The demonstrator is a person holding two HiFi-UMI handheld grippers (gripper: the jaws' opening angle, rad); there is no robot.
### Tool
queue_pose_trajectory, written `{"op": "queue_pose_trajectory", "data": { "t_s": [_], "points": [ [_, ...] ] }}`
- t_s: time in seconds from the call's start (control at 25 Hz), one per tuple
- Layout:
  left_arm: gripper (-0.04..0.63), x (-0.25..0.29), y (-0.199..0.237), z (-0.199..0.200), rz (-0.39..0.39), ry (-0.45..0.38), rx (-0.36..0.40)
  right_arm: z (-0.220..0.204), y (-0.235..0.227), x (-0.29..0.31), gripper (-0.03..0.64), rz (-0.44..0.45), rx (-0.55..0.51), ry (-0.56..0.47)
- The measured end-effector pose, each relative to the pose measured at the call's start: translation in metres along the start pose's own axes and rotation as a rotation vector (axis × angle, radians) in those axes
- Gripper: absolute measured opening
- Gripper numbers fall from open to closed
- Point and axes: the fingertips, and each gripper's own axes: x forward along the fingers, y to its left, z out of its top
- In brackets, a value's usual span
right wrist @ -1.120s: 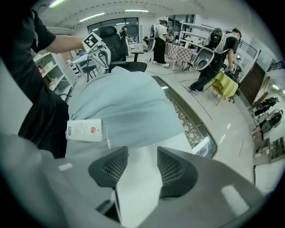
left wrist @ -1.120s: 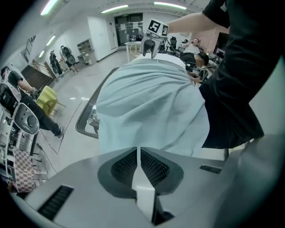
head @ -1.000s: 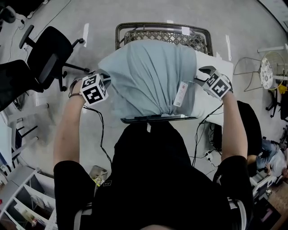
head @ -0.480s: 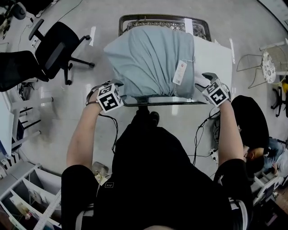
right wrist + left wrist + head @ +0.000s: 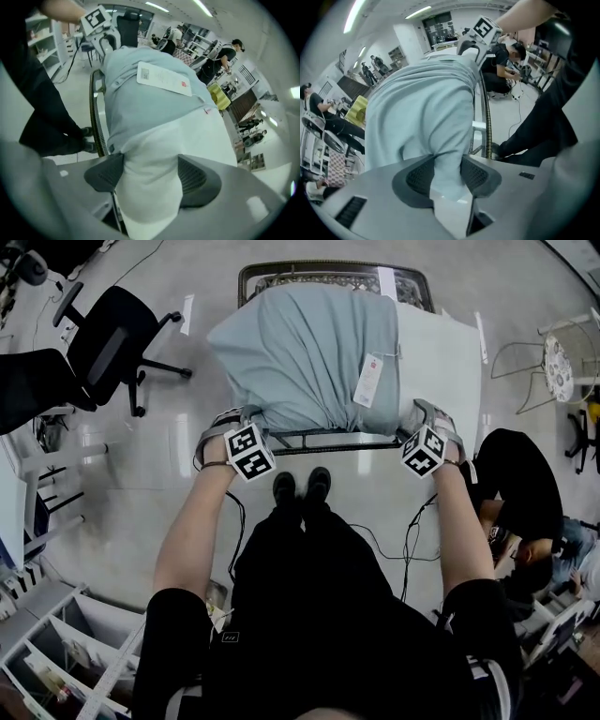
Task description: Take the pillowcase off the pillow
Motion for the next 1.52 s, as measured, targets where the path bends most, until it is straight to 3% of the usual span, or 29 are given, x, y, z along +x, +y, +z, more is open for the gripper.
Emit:
{"op": "queue_pose_trajectory", "data": {
  "t_s": [0.16, 0.28, 0.56, 0.72, 0.88, 1.0, 1.12, 1.16, 1.24, 1.52],
  "points": [
    [0.053, 0.002, 0.0, -0.009, -0.052, 0.005, -0.05, -0.005, -0.001, 0.015, 0.291, -0.074, -0.024, 0.094],
    [0.014, 0.002, -0.008, -0.024, -0.07, 0.022, -0.044, -0.008, -0.002, 0.012, 0.242, -0.102, -0.037, 0.146],
    [0.008, 0.001, -0.001, -0.087, -0.04, 0.098, -0.013, -0.019, -0.006, 0.0, 0.199, -0.098, -0.008, 0.154],
    [0.008, -0.014, 0.021, -0.139, -0.005, 0.14, -0.052, -0.027, -0.005, -0.006, 0.186, -0.101, 0.024, 0.173],
    [0.008, -0.025, 0.03, -0.168, 0.024, 0.165, -0.012, -0.034, 0.004, -0.013, 0.175, -0.106, 0.063, 0.184],
    [0.008, -0.028, 0.034, -0.179, 0.04, 0.162, -0.031, -0.036, 0.011, -0.019, 0.17, -0.11, 0.102, 0.189],
    [0.024, -0.028, 0.035, -0.167, 0.083, 0.14, -0.027, -0.031, 0.014, -0.021, 0.18, -0.149, 0.12, 0.202],
    [0.079, -0.028, 0.032, -0.157, 0.081, 0.119, -0.03, -0.029, 0.014, -0.022, 0.186, -0.162, 0.125, 0.204],
    [0.158, -0.03, 0.022, -0.133, 0.05, 0.058, -0.039, -0.026, 0.015, -0.025, 0.186, -0.179, 0.144, 0.199],
    [0.236, -0.017, -0.029, -0.037, -0.054, -0.125, -0.001, -0.017, 0.015, -0.033, 0.199, -0.204, 0.191, 0.152]
  ]
}}
